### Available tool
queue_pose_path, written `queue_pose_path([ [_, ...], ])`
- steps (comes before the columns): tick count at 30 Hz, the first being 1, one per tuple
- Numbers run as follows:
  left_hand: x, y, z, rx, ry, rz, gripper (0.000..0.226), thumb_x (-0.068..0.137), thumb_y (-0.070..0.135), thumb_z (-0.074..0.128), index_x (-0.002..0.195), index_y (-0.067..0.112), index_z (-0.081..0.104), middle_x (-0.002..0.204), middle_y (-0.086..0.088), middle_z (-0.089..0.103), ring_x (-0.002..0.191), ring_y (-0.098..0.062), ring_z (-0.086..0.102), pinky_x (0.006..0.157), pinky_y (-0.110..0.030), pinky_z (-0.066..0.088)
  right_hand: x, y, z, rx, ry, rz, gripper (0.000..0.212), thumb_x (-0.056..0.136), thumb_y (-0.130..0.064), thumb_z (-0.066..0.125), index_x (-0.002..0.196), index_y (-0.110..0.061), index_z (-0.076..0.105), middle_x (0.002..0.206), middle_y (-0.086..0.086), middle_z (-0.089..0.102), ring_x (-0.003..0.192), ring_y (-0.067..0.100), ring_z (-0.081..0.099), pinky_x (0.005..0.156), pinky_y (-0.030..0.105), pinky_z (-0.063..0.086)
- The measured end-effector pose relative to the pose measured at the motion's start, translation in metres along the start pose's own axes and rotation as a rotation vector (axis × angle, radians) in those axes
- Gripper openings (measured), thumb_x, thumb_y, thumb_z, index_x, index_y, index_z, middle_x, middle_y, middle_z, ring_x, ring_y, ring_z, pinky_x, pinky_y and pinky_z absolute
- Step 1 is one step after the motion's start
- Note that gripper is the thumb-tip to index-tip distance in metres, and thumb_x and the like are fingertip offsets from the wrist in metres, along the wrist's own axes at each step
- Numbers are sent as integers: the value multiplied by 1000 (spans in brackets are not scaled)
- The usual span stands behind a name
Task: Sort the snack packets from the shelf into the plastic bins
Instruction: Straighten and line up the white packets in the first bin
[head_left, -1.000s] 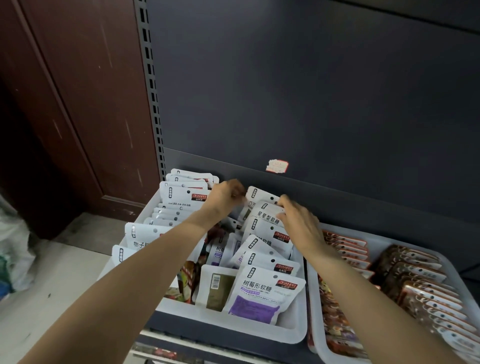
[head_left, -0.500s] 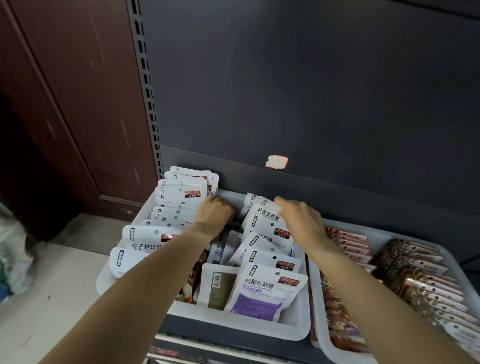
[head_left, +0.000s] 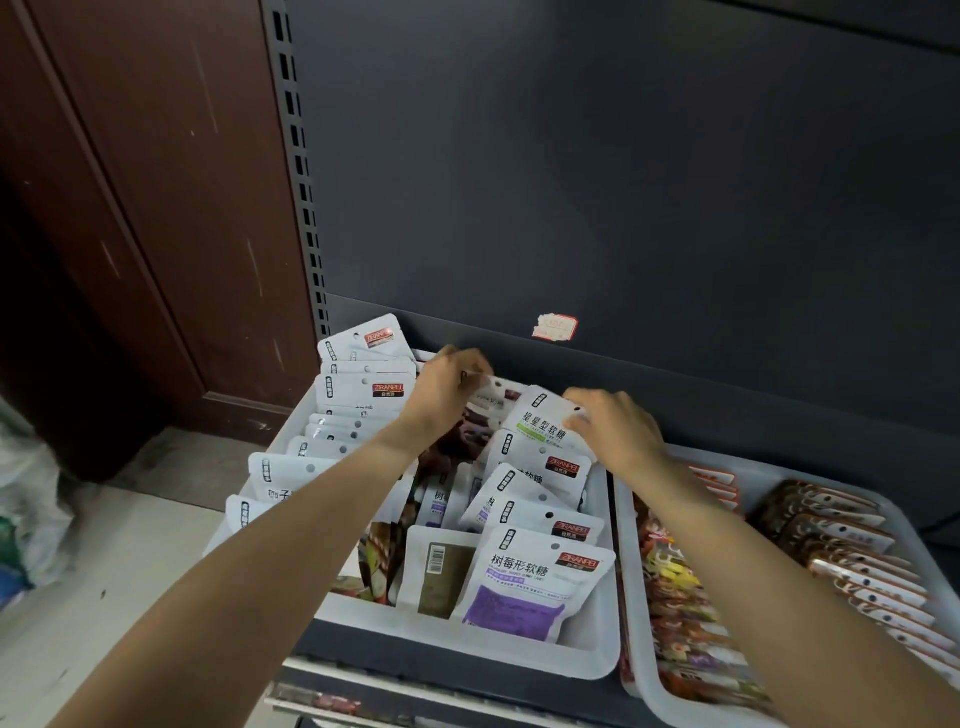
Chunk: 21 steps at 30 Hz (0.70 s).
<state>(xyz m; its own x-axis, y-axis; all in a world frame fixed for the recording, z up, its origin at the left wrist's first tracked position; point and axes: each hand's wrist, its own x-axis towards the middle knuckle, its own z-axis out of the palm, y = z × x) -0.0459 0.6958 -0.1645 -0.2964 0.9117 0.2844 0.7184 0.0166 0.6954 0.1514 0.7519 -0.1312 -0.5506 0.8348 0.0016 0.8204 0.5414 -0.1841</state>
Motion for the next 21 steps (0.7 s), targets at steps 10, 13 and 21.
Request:
queue_pose_path([
  [10, -14, -3, -7, -235, -116, -106, 10, 91, 4, 58, 94, 9, 66, 92, 2, 65, 83, -6, 59, 69, 0, 40, -3, -17, 17, -23, 127, 6, 7, 95, -20, 54, 95, -15, 58, 97, 0, 63, 88, 22, 59, 65, 29, 39],
  [13, -20, -18, -14, -296, -119, -205, 21, 87, -2, 60, 107, 6, 58, 101, -4, 65, 92, -13, 61, 73, -5, 46, -2, -19, 13, -157, 209, 15, 9, 94, -11, 51, 89, -18, 54, 86, -1, 56, 80, 22, 58, 60, 27, 32],
  [21, -39, -33, -7, -172, -263, -189, 31, 84, 9, 69, 114, 13, 61, 114, -2, 66, 110, -16, 60, 100, -24, 43, -3, -16, 20, -269, 119, -18, 27, 96, -15, 52, 122, -18, 47, 110, 4, 61, 96, 23, 62, 64, 31, 42],
])
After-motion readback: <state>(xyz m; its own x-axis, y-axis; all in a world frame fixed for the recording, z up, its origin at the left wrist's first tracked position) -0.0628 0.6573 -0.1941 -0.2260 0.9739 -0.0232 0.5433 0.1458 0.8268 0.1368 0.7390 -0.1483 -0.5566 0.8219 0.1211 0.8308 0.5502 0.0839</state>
